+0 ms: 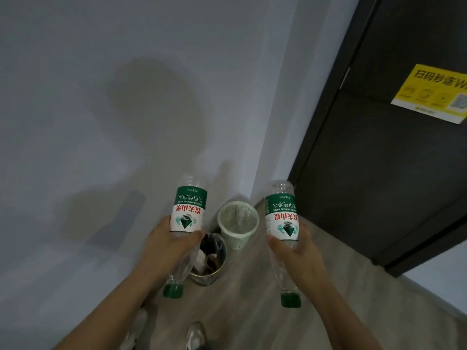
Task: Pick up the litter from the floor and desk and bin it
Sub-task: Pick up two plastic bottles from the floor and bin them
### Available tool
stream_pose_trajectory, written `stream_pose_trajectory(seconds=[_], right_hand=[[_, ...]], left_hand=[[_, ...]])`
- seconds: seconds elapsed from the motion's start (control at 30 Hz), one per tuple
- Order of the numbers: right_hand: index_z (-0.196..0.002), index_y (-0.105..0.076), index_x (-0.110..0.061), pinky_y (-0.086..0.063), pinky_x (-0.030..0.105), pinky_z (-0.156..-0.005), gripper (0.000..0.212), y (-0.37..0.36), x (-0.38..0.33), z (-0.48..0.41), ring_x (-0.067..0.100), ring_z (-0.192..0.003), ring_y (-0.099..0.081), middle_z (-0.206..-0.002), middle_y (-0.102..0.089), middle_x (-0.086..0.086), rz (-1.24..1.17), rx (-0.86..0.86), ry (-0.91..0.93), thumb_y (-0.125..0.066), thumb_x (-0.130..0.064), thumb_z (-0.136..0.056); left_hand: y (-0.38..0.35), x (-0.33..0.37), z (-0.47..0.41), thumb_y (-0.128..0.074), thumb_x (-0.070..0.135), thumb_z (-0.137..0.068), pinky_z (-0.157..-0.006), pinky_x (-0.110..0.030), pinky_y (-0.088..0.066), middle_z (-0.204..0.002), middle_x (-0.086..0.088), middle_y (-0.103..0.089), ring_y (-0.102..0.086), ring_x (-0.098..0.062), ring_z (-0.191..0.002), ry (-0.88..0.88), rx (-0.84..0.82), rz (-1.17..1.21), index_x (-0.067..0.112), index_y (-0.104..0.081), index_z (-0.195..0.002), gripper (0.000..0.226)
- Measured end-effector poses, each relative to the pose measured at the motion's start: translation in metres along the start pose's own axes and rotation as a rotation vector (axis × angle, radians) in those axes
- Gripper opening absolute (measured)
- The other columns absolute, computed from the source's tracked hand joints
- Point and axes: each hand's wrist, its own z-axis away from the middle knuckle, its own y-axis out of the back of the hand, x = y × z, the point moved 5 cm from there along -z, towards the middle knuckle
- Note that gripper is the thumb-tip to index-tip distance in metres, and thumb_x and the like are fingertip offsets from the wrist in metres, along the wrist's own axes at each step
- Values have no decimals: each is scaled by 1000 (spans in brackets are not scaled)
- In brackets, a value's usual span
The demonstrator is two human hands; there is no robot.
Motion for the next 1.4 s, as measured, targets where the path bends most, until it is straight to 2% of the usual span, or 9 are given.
stream_pose_trajectory(seconds=[0.1,0.27,0.47,0.63,0.9,1.03,1.17,1.3,1.4], right_hand=[[-119,-46,-26,-58,28,-62,47,-20,-2,-48,15,-84,-67,-103,-63,1,46,-21,-28,-73,-33,-81],[-114,-50,-26,-61,35,-66,47,-48,-1,-114,14,-80,-68,-96,-65,-3,127,-27,-75,-75,-40,-77],[-104,-49,-28,-57,30,-60,38,-69,11,-161,16,-76,-67,-92,-65,-1,138,-38,-154,-75,-36,-79],[-108,-48,-24,-48,19,-53,42,-67,21,-198,15,-73,-67,-93,-65,0,132,-61,-212,-76,-34,-79],[-109,-47,-23,-48,21,-53,44,-35,41,-293,17,-77,-67,-95,-64,2,111,-88,-242,-76,-34,-79],[-112,-48,-19,-51,25,-57,48,-10,58,-356,18,-78,-67,-95,-64,2,100,-99,-269,-78,-35,-77],[-113,-48,-19,-53,26,-58,47,10,84,-413,19,-80,-67,-97,-64,2,83,-131,-314,-77,-34,-79],[-117,-46,-16,-49,25,-57,45,18,120,-452,22,-83,-67,-100,-63,4,57,-186,-384,-73,-26,-83],[-122,-40,-17,-48,23,-57,52,14,148,-474,18,-85,-63,-102,-59,4,28,-229,-449,-73,-14,-82]], left_hand=[[-4,2,-52,-78,25,-75,-51,-19,-48,-88,0,-68,-67,-13,-72,33,-23,5,20,-57,-100,33],[-8,3,-124,-78,23,-75,-52,-20,-47,-89,0,-67,-67,-13,-73,104,-75,-2,19,-56,-99,33],[-19,-9,-178,-80,26,-73,-54,-24,-50,-90,-1,-67,-67,-16,-76,180,-95,-52,19,-56,-101,38],[-39,-11,-212,-80,23,-73,-53,-23,-50,-90,-2,-67,-67,-16,-76,227,-100,-88,18,-55,-101,38],[-106,12,-272,-81,25,-71,-55,-23,-50,-87,0,-67,-66,-12,-74,246,-83,-142,16,-57,-102,41],[-157,22,-310,-81,31,-71,-49,-19,-47,-84,1,-68,-67,-9,-68,280,-57,-193,15,-58,-103,43],[-207,14,-349,-81,42,-69,-57,-26,-52,-92,-4,-67,-67,-16,-76,370,-66,-219,12,-53,-108,56],[-250,-2,-378,-76,23,-78,-69,-37,-56,-97,-9,-60,-62,-23,-80,483,-126,-209,9,-43,-113,50],[-275,-25,-401,-77,20,-77,-75,-39,-57,-88,0,-57,-59,-18,-77,541,-190,-253,14,-45,-109,46]])
